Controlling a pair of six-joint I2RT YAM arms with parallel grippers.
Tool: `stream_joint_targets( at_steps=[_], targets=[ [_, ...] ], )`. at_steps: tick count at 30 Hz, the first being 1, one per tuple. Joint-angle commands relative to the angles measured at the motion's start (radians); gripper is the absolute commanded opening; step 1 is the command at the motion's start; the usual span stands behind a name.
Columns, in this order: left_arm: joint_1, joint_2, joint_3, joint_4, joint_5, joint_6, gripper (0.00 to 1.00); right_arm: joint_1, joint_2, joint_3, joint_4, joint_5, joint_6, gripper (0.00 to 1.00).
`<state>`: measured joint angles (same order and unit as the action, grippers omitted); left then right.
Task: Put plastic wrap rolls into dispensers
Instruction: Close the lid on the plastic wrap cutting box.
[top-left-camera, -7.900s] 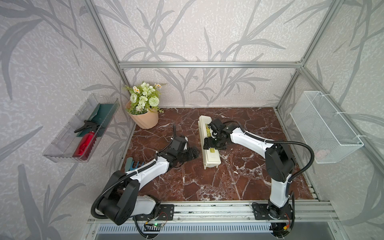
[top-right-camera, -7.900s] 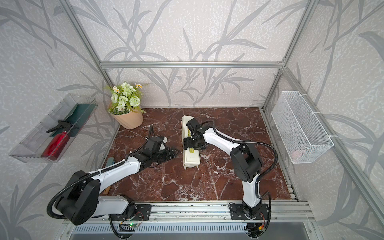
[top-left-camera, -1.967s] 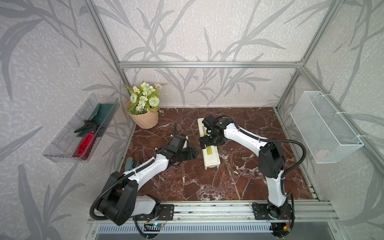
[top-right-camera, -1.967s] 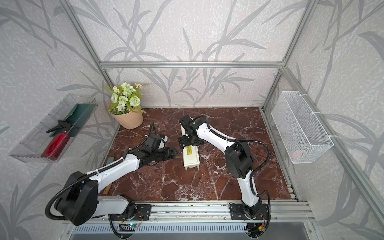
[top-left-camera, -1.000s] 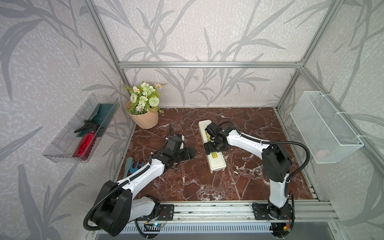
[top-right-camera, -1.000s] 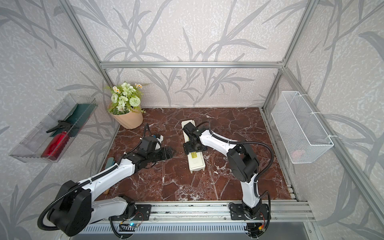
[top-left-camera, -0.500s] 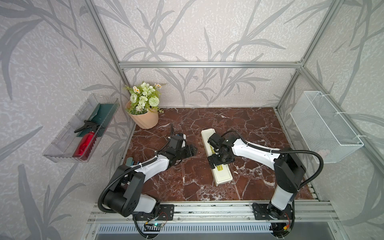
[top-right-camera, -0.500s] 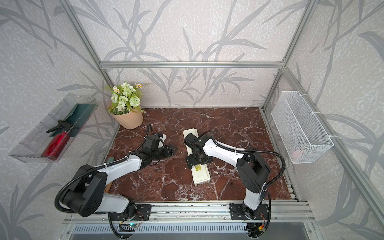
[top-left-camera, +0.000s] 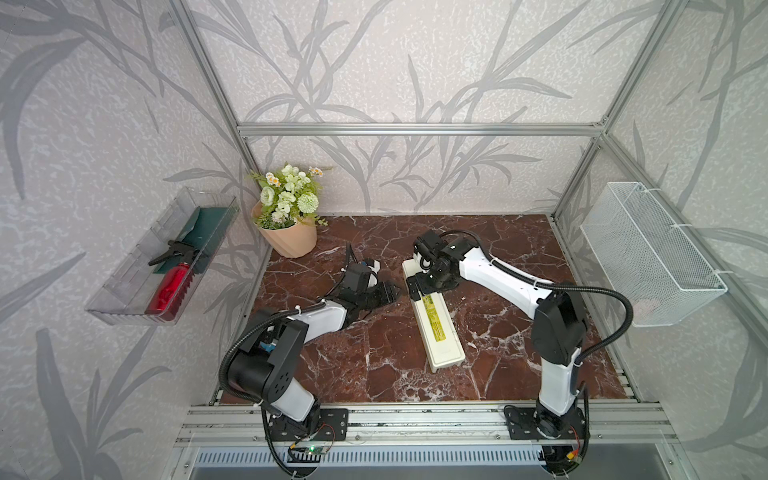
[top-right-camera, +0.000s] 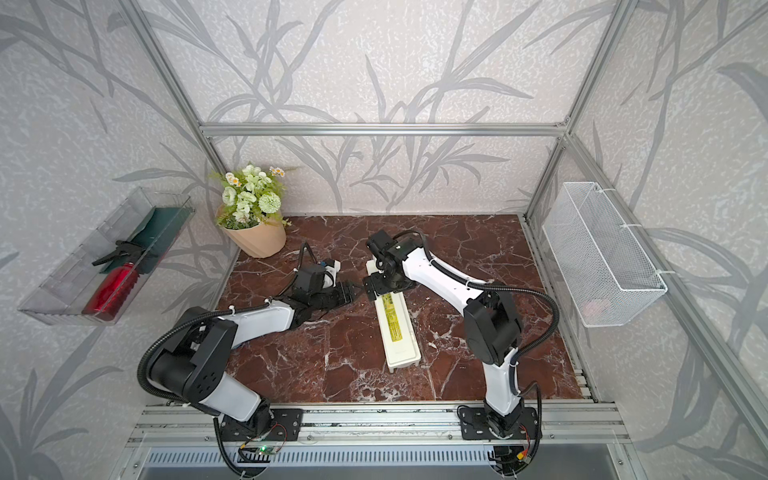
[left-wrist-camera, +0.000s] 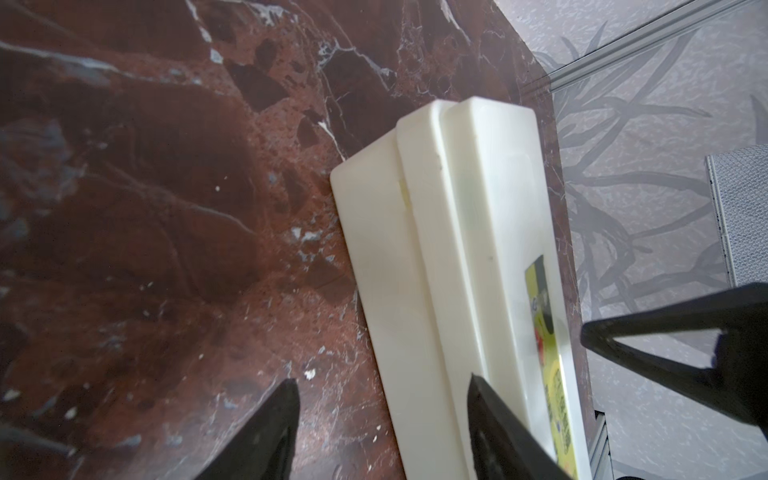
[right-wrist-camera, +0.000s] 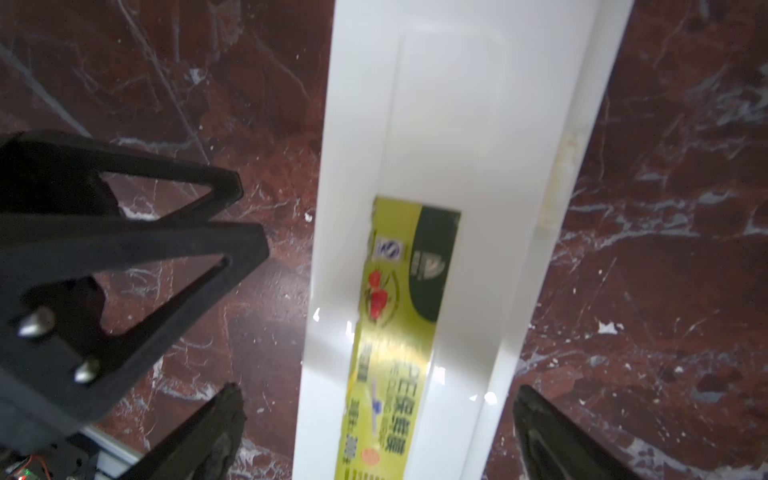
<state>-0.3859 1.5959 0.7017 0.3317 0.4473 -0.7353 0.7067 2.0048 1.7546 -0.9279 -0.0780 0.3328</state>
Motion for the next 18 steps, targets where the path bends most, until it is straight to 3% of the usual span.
stream_joint_targets(
  at_steps=[1, 15, 18],
  targets=[
    [0.009, 0.034, 0.029, 0.085, 0.012, -0.018, 0.60, -0.014, 0.074, 0.085, -0.047, 0.019, -0.039, 0.99],
    [0.027, 0.120, 0.051, 0.132, 0.043, -0.014, 0.59, -0.073, 0.192, 0.204, -0.043, 0.042, -0.070, 1.00],
    [0.028, 0.123, 0.056, 0.120, 0.037, -0.007, 0.59, -0.076, 0.211, 0.222, -0.045, 0.031, -0.078, 0.96]
  ],
)
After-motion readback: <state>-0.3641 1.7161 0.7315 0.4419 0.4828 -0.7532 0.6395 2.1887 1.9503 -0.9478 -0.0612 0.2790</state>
